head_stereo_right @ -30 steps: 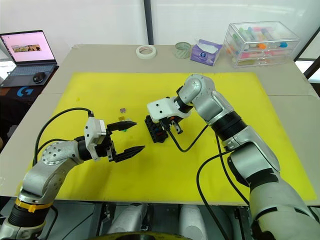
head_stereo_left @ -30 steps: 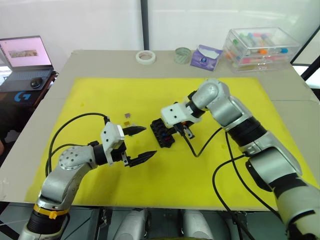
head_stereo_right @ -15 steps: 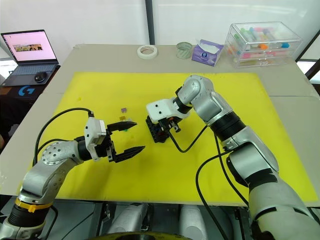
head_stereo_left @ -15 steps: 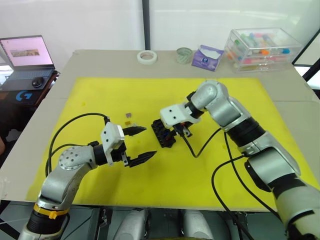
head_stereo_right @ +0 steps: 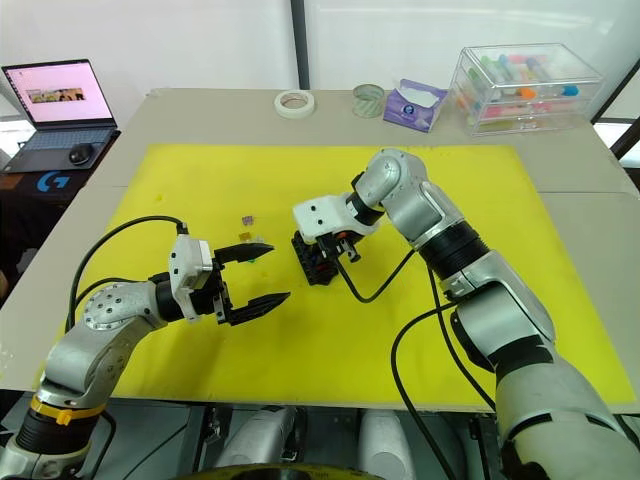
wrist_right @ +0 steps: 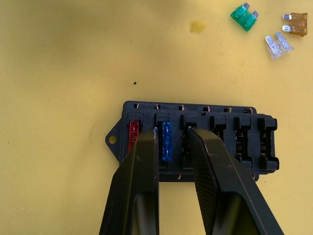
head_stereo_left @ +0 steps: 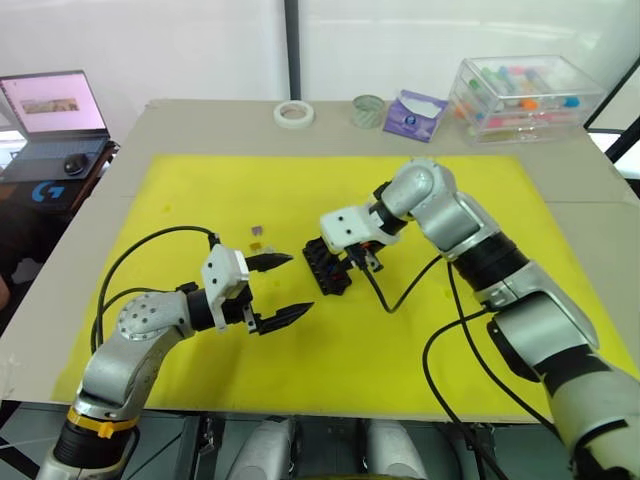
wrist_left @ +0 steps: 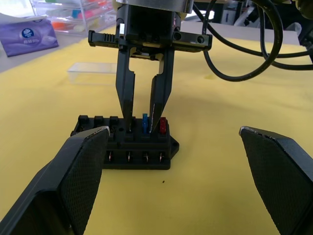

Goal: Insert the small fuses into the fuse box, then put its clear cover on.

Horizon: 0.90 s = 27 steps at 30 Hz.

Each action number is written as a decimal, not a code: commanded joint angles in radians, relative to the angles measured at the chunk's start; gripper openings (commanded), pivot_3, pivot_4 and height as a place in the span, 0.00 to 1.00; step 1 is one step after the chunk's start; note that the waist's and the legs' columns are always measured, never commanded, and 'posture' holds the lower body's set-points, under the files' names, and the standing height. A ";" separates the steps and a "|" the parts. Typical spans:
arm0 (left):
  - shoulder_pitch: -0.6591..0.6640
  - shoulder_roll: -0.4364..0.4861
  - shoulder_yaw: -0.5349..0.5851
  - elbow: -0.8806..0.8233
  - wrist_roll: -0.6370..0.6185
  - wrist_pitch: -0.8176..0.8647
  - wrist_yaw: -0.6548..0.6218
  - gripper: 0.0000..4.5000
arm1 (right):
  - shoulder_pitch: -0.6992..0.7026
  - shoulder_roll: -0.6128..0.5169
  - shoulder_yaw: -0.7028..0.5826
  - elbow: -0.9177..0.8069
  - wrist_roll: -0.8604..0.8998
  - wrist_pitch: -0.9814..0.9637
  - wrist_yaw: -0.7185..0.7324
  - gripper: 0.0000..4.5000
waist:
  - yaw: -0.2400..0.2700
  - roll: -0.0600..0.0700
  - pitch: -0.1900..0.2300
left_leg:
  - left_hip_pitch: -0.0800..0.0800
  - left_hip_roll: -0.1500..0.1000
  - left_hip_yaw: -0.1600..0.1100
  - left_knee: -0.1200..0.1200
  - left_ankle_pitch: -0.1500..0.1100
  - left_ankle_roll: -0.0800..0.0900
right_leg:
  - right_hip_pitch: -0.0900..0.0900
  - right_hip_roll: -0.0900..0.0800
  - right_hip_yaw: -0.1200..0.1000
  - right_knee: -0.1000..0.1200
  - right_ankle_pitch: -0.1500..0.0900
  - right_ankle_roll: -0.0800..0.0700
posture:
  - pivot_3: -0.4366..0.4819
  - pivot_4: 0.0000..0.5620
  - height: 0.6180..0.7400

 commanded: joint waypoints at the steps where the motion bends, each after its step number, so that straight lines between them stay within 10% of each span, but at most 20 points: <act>1: -0.006 -0.002 -0.006 -0.016 -0.007 -0.011 -0.002 1.00 | -0.019 -0.003 -0.014 -0.016 0.024 -0.008 0.029 0.23 | 0.000 0.000 0.000 | 0.000 0.000 0.000 0.000 0.000 0.000 | 0.000 0.000 0.000 0.000 0.000 0.000 | 0.48 0.27 1.00; 27: -0.023 -0.016 -0.006 -0.001 0.002 -0.032 0.011 1.00 | -0.054 -0.001 -0.062 -0.047 0.104 0.071 0.038 0.23 | 0.000 0.000 0.000 | 0.000 0.000 0.000 0.000 0.000 0.000 | 0.000 0.000 0.000 0.000 0.000 0.000 | 0.48 0.27 1.00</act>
